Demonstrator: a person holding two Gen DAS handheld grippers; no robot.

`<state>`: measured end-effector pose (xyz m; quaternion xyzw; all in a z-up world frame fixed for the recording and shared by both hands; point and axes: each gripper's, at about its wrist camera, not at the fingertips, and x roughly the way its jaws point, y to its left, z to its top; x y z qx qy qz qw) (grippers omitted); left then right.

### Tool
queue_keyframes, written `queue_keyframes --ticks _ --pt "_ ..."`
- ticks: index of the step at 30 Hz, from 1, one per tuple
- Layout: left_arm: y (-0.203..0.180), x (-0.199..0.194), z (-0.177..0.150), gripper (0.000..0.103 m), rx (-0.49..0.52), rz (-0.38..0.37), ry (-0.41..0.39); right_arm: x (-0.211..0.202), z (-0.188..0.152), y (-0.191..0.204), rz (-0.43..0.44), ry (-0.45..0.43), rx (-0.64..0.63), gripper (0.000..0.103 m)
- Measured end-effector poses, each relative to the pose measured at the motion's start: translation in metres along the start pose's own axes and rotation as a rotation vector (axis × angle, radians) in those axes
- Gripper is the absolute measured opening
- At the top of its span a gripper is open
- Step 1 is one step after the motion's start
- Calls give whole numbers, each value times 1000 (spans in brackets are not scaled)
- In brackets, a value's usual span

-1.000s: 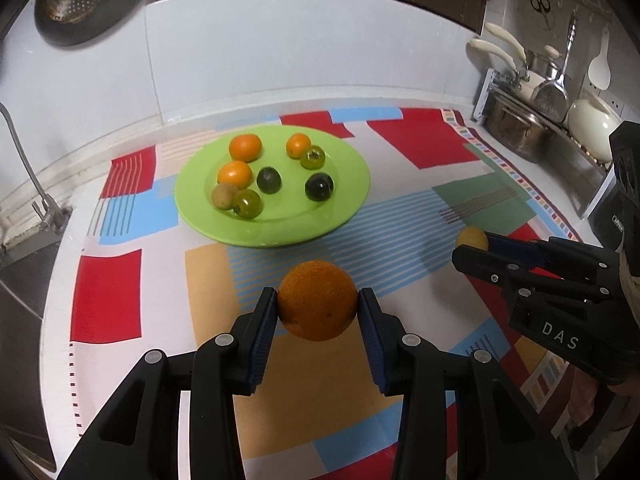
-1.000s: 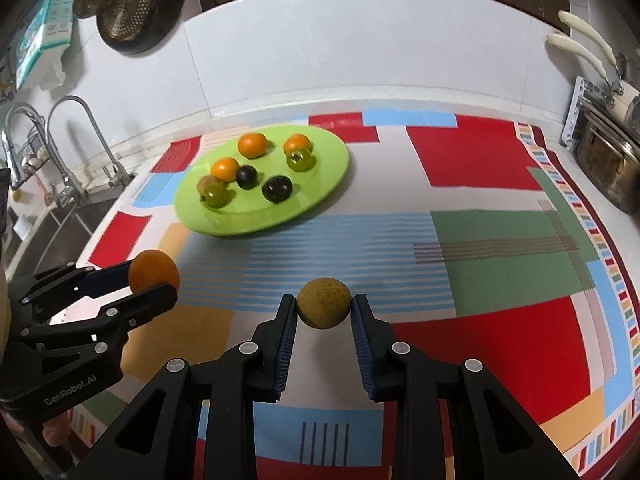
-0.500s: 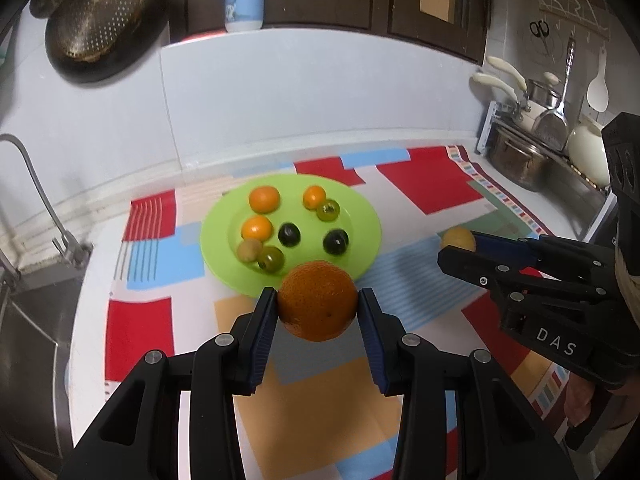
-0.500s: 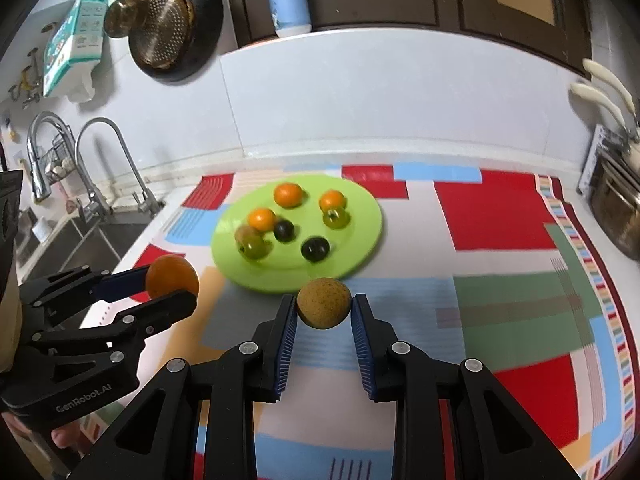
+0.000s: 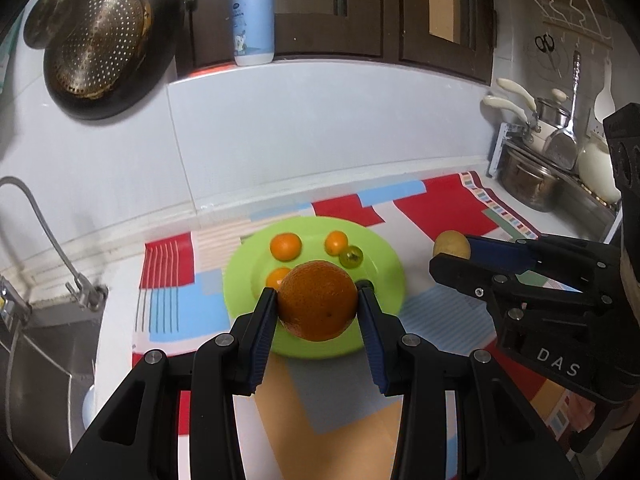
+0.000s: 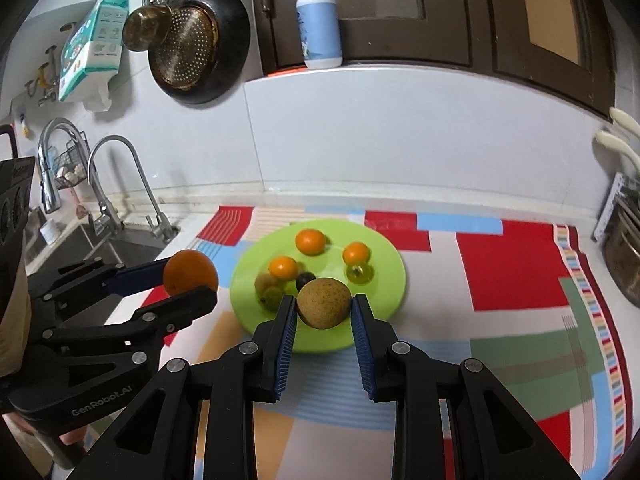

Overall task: Organize fruits
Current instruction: 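Carry the orange and yellow-brown fruit over the green plate with both tools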

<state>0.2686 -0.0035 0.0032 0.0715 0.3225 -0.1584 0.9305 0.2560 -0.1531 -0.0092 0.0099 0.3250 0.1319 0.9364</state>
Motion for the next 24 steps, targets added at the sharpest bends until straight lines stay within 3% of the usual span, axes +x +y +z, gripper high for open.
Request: queue_keyframes --ticks 12,24 --pt "23 37 24 40 1 -7 2 34 31 -1 3 -3 -46 29" --pt "42 90 31 40 10 -24 67 91 42 -15 20 68 -38 29"
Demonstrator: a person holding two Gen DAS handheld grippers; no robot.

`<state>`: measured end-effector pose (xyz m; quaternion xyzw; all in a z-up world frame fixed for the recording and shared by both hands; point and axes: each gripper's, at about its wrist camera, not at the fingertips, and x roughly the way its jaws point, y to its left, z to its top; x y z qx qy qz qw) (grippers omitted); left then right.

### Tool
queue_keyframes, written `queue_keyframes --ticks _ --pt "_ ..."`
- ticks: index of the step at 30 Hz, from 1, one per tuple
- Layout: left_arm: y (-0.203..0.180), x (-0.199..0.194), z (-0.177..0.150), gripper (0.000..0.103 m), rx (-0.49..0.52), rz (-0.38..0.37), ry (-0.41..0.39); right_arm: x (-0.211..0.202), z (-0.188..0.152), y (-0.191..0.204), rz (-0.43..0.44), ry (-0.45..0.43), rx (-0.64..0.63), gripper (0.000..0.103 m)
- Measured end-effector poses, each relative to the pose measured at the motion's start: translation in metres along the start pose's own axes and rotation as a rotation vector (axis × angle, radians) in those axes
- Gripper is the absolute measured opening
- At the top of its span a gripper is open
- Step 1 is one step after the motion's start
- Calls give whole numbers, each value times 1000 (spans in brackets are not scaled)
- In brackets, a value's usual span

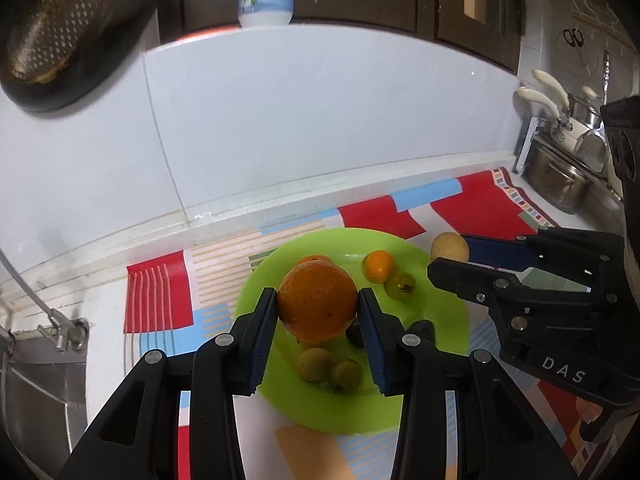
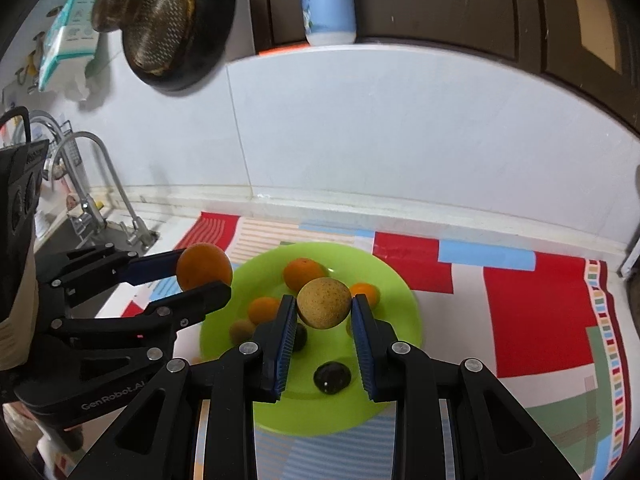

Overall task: Organize fruits
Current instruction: 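Carry the orange and yellow-brown fruit over the green plate with both tools, then open both tools to release the orange and fruit onto the plate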

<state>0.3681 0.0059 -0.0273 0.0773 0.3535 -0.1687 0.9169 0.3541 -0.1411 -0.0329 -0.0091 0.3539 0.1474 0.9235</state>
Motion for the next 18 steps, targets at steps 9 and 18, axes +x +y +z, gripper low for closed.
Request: queue_keyframes --ticks 9,18 --pt "13 43 1 40 -9 -13 72 42 -2 -6 11 65 12 29" --pt "12 69 3 40 -27 -60 126 64 -1 -10 23 96 27 29"
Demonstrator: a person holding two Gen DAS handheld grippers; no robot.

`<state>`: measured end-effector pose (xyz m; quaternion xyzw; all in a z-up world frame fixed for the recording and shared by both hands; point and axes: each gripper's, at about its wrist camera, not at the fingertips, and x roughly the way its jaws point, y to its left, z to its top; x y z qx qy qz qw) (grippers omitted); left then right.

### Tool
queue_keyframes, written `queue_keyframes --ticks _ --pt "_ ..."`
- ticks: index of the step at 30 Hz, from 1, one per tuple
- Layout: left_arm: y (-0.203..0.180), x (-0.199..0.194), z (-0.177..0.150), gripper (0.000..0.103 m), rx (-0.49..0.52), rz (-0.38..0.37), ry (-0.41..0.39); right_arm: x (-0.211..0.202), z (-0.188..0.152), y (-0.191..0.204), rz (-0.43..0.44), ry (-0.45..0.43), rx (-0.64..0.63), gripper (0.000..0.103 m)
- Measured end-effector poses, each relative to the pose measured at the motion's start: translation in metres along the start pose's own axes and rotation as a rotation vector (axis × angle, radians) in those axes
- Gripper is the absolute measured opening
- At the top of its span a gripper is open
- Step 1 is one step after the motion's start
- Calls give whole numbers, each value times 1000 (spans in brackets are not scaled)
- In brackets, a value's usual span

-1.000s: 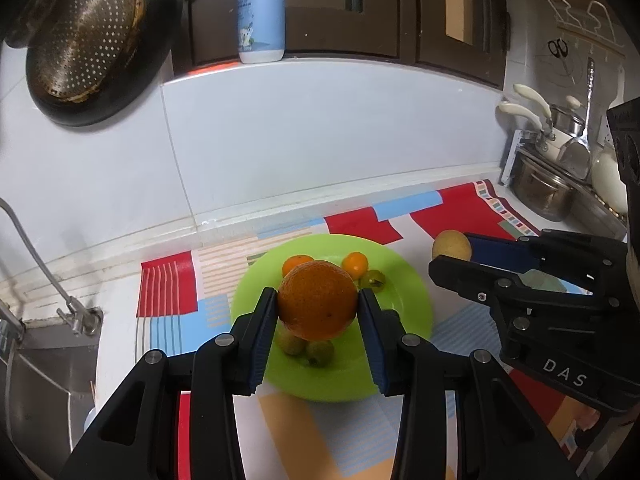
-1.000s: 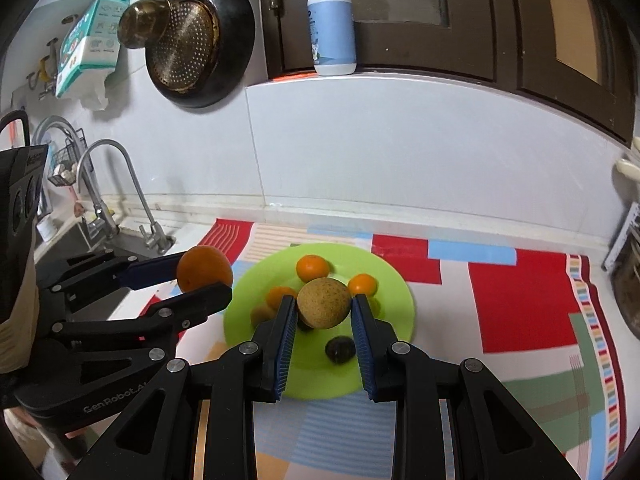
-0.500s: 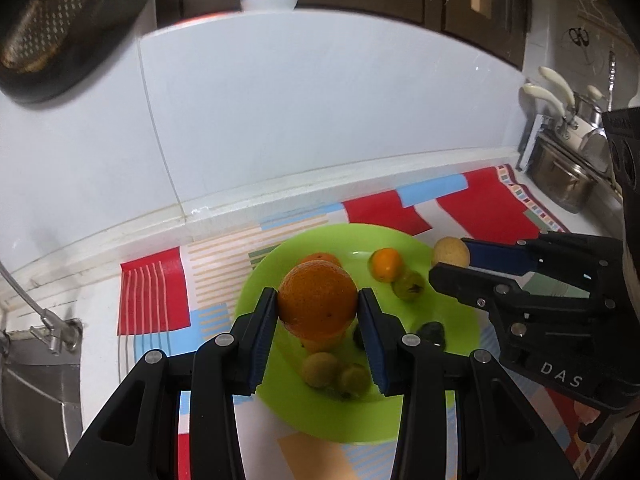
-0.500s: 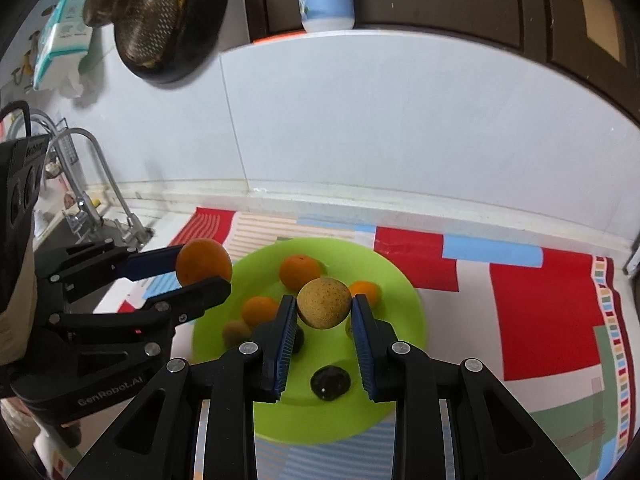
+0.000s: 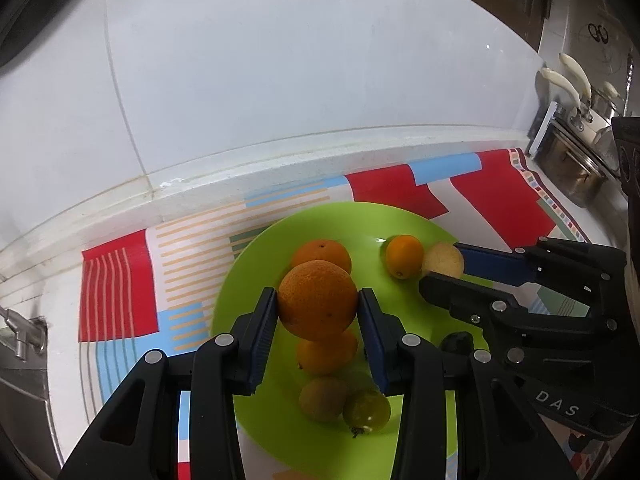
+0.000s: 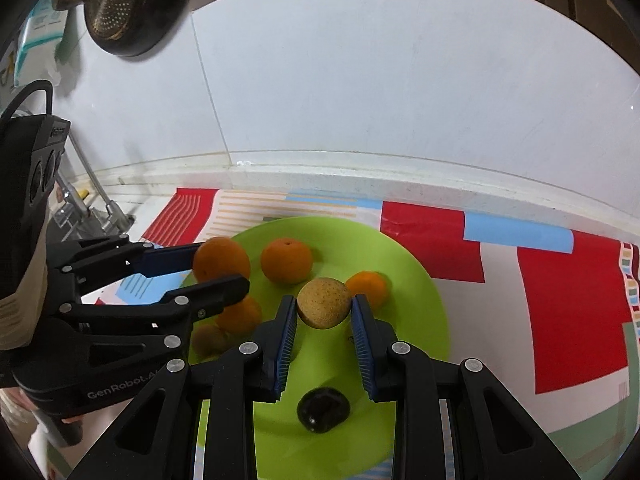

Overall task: Organize fruits
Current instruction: 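Open both tools to release the orange and fruit onto the plate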

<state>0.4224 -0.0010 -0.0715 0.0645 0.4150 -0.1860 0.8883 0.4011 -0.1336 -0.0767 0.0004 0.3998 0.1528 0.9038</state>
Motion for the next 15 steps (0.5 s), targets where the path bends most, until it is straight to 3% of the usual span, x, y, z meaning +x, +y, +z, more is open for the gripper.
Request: queue_keyframes --ticks 3,6,15 --pt "-2 3 0 41 11 3 8 2 0 -1 -12 1 -1 30" --pt "-2 -2 0 51 17 19 -13 -1 -1 -3 -29 0 6 39" --pt "-10 -31 -6 57 15 69 -42 -25 -5 -7 -62 -33 39 40"
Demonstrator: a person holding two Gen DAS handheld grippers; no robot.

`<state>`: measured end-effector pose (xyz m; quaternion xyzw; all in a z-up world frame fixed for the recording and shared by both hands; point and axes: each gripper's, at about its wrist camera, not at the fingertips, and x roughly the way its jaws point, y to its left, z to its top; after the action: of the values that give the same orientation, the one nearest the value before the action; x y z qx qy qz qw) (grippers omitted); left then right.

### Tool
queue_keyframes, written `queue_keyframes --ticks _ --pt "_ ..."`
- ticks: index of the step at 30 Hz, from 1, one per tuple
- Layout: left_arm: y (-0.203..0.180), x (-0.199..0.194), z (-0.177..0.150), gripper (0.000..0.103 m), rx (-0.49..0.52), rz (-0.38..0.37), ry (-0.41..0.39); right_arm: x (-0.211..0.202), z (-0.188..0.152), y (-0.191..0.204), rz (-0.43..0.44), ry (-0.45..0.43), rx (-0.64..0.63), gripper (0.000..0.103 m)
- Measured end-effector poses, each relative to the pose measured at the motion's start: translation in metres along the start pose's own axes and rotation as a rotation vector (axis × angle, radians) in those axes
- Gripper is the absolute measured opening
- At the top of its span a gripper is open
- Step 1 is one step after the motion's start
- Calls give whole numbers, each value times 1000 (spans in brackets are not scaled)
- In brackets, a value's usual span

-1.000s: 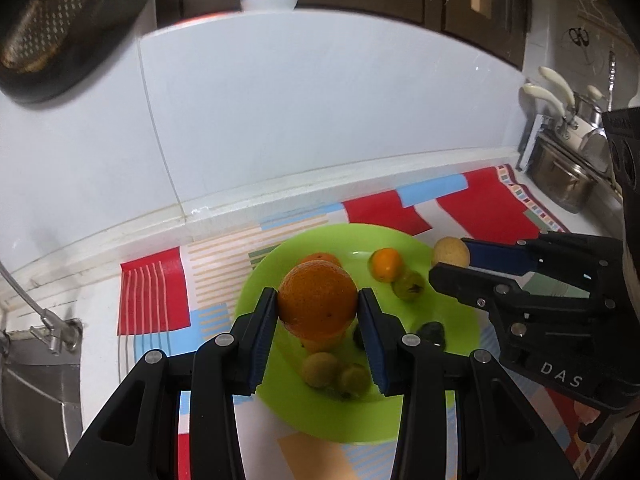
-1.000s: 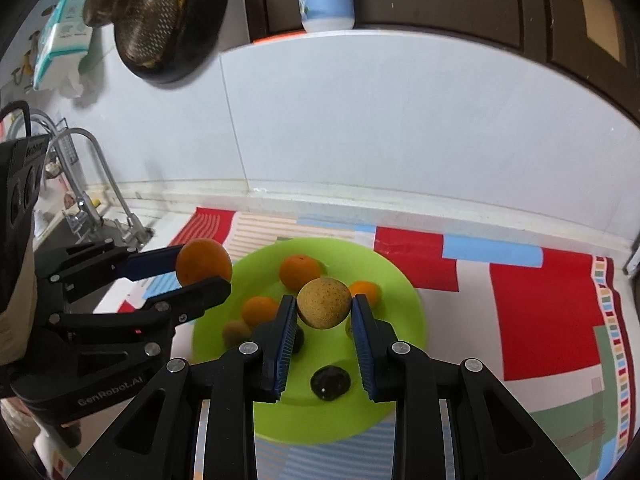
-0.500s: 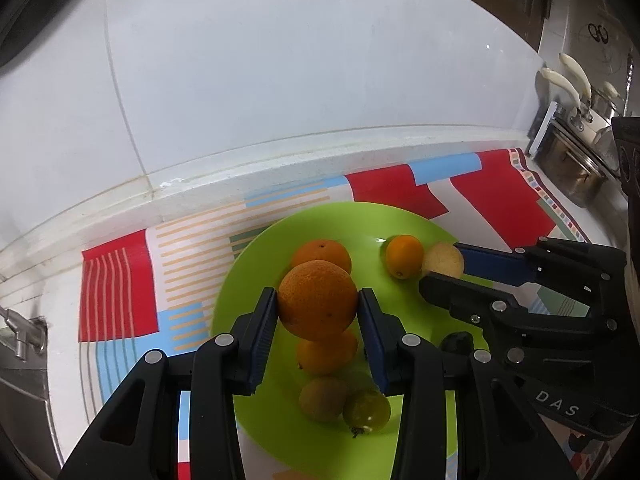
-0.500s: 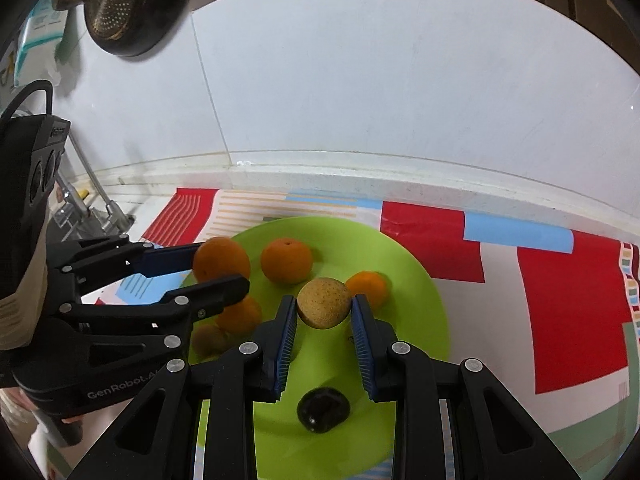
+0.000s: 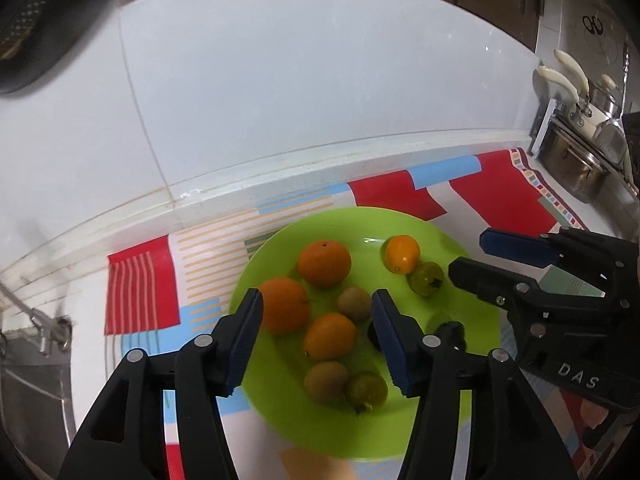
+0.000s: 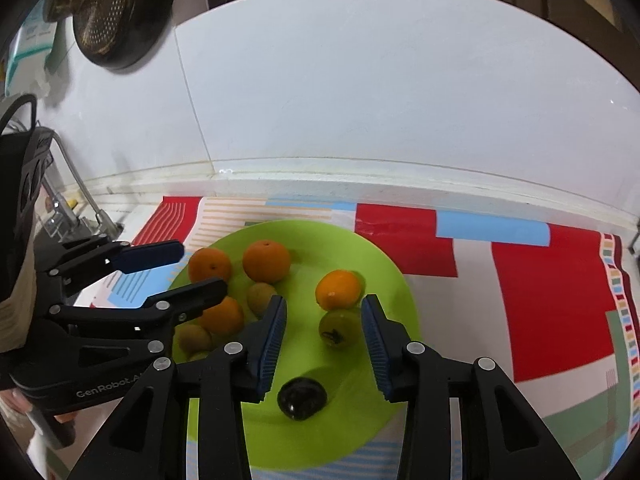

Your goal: Organize fruits

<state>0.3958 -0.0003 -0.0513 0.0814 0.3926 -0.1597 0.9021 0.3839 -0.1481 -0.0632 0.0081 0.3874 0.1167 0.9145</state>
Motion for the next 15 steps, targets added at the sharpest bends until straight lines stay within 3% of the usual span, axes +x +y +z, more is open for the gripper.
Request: queue_keyframes --ticks 9,15 --pt "-13 -58 -9 66 -28 72 -77 -50 -11 4 -26 -74 34 40" --pt "-22 -103 -23 80 -47 160 -159 -94 -21 10 -55 -136 37 47"
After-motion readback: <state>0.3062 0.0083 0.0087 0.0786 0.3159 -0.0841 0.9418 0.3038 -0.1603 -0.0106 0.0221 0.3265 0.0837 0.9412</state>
